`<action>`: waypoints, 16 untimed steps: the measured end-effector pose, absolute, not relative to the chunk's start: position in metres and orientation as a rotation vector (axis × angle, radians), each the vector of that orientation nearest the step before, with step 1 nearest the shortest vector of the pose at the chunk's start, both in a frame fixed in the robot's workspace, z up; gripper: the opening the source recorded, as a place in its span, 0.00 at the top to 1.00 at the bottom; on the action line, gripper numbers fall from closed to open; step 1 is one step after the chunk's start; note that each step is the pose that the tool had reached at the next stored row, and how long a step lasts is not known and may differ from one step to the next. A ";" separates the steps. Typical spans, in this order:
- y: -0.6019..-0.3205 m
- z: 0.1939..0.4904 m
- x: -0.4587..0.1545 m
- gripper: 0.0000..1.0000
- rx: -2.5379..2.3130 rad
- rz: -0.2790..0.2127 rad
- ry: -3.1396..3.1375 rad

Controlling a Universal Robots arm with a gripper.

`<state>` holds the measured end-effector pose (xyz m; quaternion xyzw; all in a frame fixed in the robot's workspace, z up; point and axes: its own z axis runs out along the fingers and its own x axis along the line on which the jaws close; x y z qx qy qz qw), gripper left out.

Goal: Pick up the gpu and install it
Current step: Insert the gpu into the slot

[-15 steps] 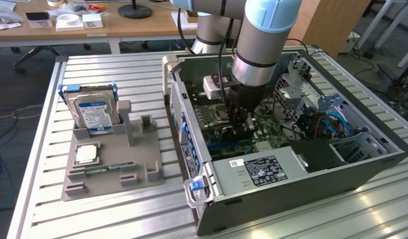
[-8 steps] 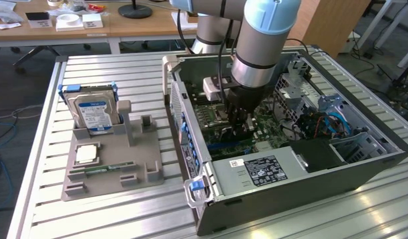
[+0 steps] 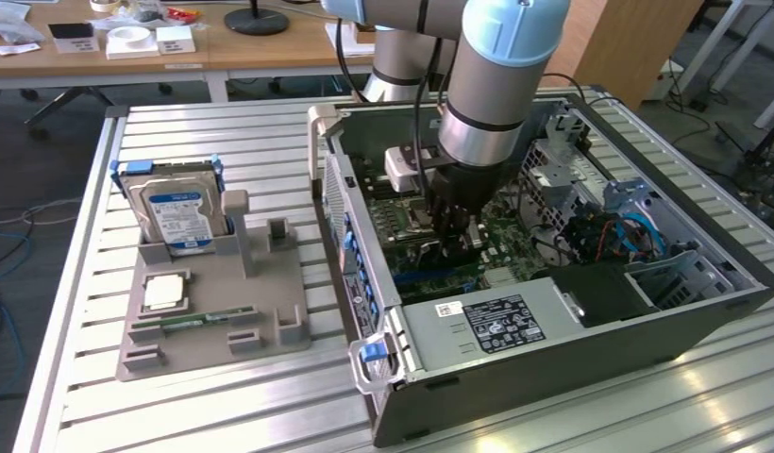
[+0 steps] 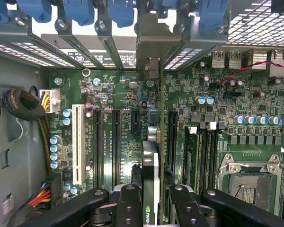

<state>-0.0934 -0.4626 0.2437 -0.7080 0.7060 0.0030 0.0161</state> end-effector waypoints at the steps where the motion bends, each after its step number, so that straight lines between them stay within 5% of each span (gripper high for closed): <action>1: -0.463 0.244 -0.093 0.73 -2.202 0.009 2.195; 16: -0.463 0.243 -0.093 0.73 -2.202 0.009 2.196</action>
